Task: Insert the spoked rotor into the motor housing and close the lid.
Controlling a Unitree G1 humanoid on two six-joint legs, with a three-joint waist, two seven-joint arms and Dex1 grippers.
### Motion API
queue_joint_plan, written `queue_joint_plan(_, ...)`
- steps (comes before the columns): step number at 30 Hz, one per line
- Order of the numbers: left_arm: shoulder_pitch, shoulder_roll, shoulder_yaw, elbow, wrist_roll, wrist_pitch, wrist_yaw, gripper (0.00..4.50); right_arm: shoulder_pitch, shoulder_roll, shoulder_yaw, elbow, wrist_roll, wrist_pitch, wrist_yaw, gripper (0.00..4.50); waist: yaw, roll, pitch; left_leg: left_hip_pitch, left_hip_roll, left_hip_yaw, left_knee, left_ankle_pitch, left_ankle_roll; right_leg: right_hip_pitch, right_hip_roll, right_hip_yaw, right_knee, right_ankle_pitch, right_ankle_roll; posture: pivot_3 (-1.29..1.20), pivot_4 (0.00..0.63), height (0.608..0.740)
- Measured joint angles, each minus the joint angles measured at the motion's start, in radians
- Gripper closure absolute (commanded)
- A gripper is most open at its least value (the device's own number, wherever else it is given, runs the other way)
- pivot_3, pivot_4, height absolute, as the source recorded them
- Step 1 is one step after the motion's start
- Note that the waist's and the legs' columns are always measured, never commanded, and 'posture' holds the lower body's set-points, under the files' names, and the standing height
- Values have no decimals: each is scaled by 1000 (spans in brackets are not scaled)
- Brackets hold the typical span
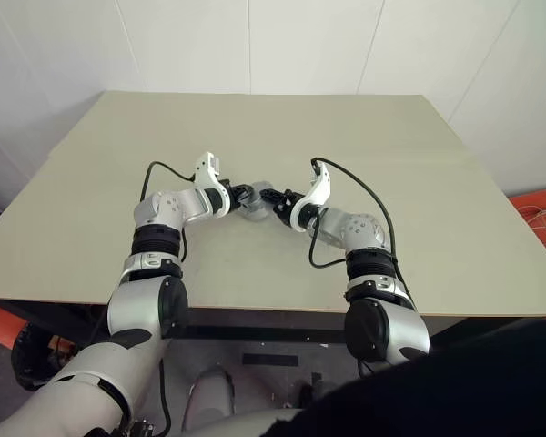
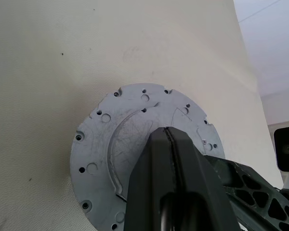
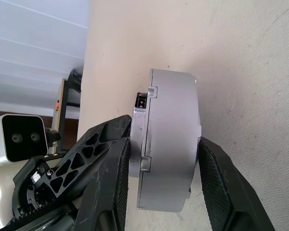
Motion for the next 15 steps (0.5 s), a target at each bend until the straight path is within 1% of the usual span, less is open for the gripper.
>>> queue_joint_plan(15, -1, -1, 0, 3, 0, -6, -1, 4500, 0, 0, 0, 1, 4, -10, -4, 2493, 2, 0, 0, -1, 0, 0, 0, 0, 0, 0, 0, 0, 0, 0, 0, 0, 0, 740)
